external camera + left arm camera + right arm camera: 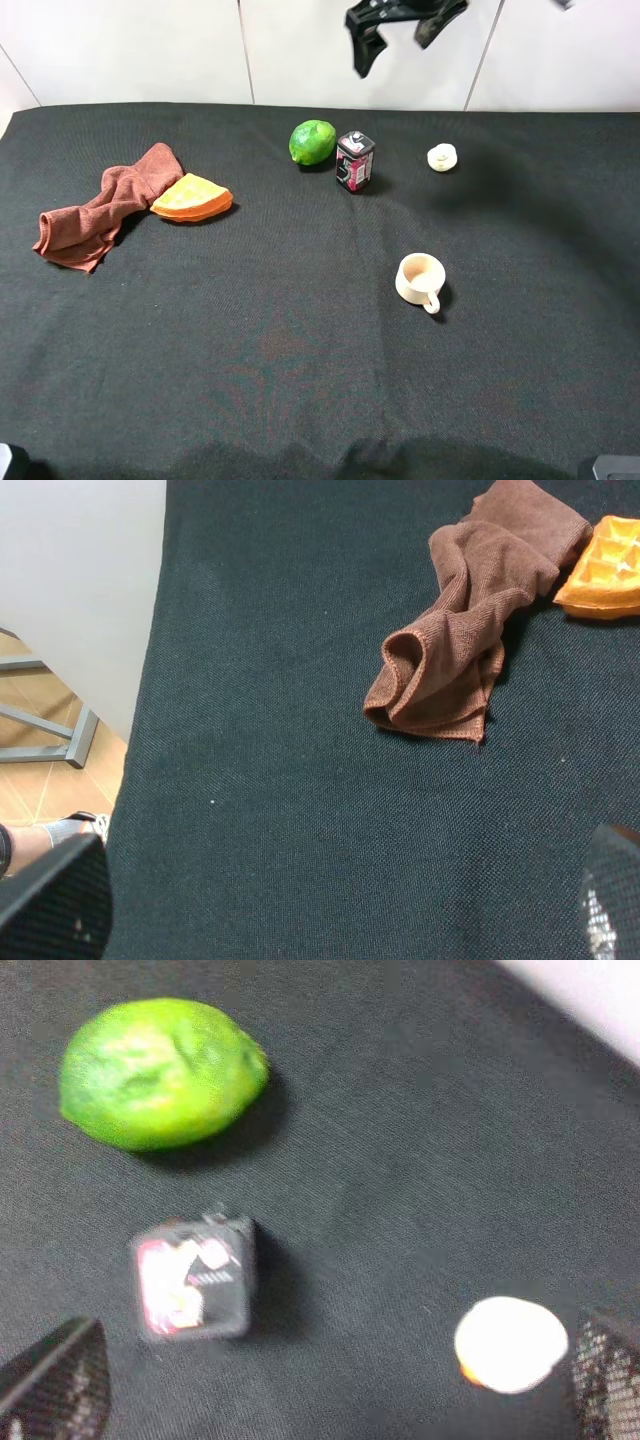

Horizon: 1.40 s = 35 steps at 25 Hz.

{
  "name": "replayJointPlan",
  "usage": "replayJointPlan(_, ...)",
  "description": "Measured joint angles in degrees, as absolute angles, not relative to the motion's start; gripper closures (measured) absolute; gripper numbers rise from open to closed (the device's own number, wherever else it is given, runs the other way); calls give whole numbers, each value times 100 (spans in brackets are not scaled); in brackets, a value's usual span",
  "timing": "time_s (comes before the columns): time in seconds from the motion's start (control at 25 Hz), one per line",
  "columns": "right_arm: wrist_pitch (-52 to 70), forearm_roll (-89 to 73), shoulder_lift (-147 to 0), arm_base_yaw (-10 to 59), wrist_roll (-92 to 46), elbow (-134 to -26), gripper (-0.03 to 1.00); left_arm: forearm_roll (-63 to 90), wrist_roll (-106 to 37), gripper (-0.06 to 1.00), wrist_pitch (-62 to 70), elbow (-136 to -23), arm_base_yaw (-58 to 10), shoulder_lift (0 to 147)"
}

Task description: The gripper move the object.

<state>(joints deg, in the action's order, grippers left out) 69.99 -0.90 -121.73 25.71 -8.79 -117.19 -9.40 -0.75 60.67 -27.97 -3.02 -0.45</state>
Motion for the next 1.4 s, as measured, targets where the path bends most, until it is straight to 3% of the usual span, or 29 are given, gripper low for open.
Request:
replayJointPlan(0.32,6999,-39,-10821,1762,-773,-10209,27,-940,-75,-5,6067,-2797,-302,-45)
replayJointPlan(0.92,6993,-257,-7825,-636,-1038,-6537,27,-940,-75,-5,6067,-2797,-302,-45)
replayJointPlan(1.4,6287,-181,-4410,-950,-918,-3837,27,-940,-75,-5,6067,-2797,-302,-45)
